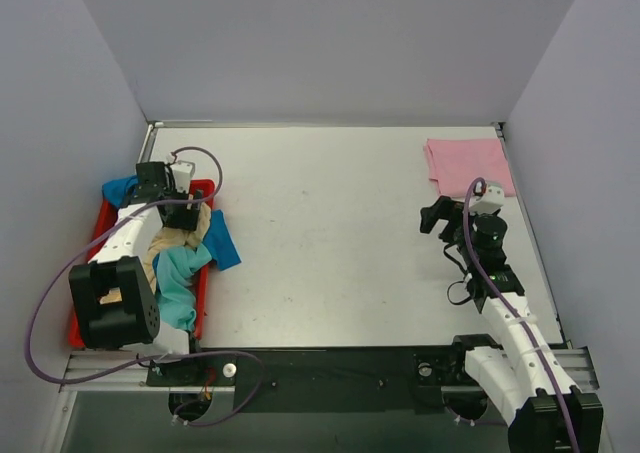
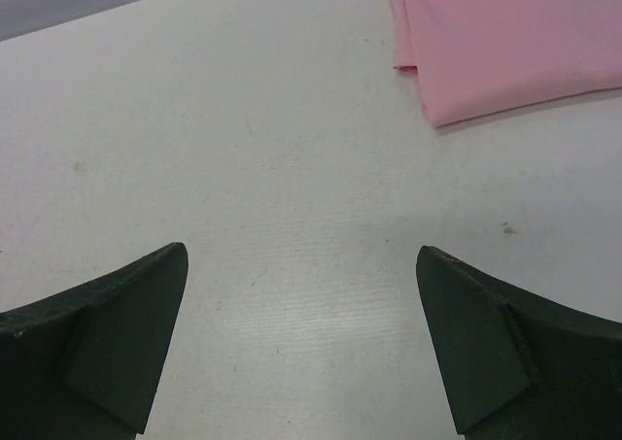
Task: Fold and stack the t-shirts
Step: Grab crumpled tshirt from bin with the left arm
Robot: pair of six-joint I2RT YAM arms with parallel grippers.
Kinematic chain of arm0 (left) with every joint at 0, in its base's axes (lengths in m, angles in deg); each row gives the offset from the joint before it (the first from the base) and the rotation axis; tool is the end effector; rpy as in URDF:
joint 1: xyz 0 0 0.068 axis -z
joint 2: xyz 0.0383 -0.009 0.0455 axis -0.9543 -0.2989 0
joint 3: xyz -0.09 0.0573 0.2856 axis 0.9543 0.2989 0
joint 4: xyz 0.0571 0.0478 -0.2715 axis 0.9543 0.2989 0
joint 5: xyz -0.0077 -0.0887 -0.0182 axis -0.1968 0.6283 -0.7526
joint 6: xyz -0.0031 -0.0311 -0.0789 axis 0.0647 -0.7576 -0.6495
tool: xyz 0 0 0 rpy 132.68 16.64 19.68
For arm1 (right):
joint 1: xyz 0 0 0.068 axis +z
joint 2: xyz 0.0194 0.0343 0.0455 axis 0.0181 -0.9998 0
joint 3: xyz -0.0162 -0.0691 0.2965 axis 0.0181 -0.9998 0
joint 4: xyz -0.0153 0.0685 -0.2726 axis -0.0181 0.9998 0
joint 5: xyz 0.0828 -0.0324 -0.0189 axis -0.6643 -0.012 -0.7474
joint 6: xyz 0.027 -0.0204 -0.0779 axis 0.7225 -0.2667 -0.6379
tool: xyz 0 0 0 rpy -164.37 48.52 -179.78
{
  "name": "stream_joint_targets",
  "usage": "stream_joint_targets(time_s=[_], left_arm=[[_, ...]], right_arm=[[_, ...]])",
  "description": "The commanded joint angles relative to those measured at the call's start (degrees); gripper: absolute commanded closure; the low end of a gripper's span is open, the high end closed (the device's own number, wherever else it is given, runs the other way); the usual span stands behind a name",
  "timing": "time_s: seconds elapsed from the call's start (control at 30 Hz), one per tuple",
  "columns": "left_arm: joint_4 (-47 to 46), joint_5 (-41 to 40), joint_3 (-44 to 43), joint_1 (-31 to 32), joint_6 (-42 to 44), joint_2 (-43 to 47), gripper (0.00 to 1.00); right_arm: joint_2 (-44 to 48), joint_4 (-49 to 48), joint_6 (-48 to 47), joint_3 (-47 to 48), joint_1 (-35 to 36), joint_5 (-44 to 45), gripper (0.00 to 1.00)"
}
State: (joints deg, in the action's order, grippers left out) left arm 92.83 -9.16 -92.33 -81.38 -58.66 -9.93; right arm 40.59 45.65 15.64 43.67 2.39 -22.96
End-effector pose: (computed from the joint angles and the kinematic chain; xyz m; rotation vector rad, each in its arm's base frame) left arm 0.3426 0.0525 0.2283 0.1893 2.4741 0.1889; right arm 0.2307 0.0226 0.2782 0.0913 1.6326 0.3584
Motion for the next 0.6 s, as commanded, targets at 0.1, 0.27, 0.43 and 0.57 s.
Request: stream_joint_targets(time_s=[0.1, 0.27, 0.43, 0.57], left_arm=[[6.8, 1.3, -5.9, -0.2, 2.5, -4.9, 0.69], [5.6, 1.9, -8.0, 0.1, 1.9, 5.4, 1.00], [6.7, 4.1, -15.3, 0.9, 3.4, 18.4, 1.00], [10.7, 9.7, -25.7, 2.3, 4.0, 22.0, 1.00]], right_arm=[[-0.8, 0.3, -1.1, 1.6, 0.4, -2.4, 0.02], [1.0, 1.3, -1.2, 2.6, 1.0, -2.1, 0.02], [1.7, 3.2, -2.7, 5.5, 3.1, -3.3, 0.02], [1.0, 3.6, -5.3, 8.8, 7.7, -3.3, 0.02]])
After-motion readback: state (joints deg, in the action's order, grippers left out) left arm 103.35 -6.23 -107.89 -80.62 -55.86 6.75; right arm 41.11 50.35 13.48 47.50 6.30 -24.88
